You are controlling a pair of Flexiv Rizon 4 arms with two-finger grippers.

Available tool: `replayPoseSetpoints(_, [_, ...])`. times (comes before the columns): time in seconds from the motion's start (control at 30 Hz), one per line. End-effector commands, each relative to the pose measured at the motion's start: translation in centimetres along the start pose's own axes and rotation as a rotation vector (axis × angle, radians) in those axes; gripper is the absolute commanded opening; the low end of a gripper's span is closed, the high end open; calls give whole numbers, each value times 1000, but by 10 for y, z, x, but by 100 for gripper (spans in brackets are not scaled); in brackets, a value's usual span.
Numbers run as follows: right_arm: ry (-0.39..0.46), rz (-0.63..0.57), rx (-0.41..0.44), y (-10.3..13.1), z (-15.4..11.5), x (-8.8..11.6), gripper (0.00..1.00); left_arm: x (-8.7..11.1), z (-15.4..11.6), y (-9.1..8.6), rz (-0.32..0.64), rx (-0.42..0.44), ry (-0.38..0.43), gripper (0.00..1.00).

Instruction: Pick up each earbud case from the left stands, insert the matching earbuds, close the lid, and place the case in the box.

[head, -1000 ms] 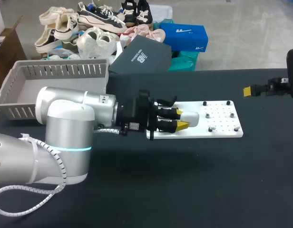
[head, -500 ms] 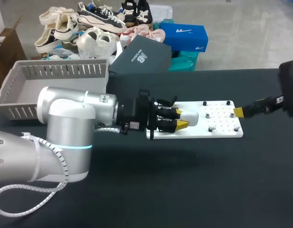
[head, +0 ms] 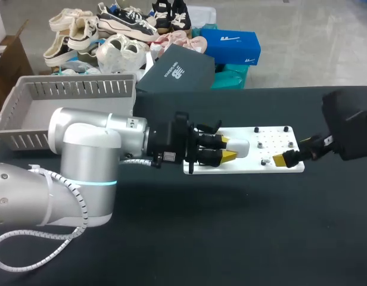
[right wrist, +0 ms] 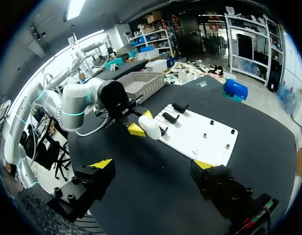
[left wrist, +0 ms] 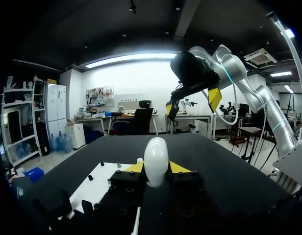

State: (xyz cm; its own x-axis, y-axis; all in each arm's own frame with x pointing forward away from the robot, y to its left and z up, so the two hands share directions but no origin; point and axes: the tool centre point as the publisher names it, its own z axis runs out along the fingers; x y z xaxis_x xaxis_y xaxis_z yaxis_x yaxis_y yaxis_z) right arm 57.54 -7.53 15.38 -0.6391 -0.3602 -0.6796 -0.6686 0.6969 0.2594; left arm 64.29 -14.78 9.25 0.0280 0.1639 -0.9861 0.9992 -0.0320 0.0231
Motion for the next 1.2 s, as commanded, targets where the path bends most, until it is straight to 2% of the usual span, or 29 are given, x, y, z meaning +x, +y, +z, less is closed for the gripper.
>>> replayPoseSetpoints(0.03, [9,-3,16,8,18,-6,100,1,0,1,2,1,-4,0])
replayPoseSetpoints(0.27, [30,-18,14,17,38,-12,100,1,0,1,2,1,-4,0])
replayPoseSetpoints(0.53, [49,4,24,11,62,-18,100,1,0,1,2,1,-4,0])
replayPoseSetpoints(1.2, [81,23,70,-4,81,-26,100,1,0,1,2,1,-4,0])
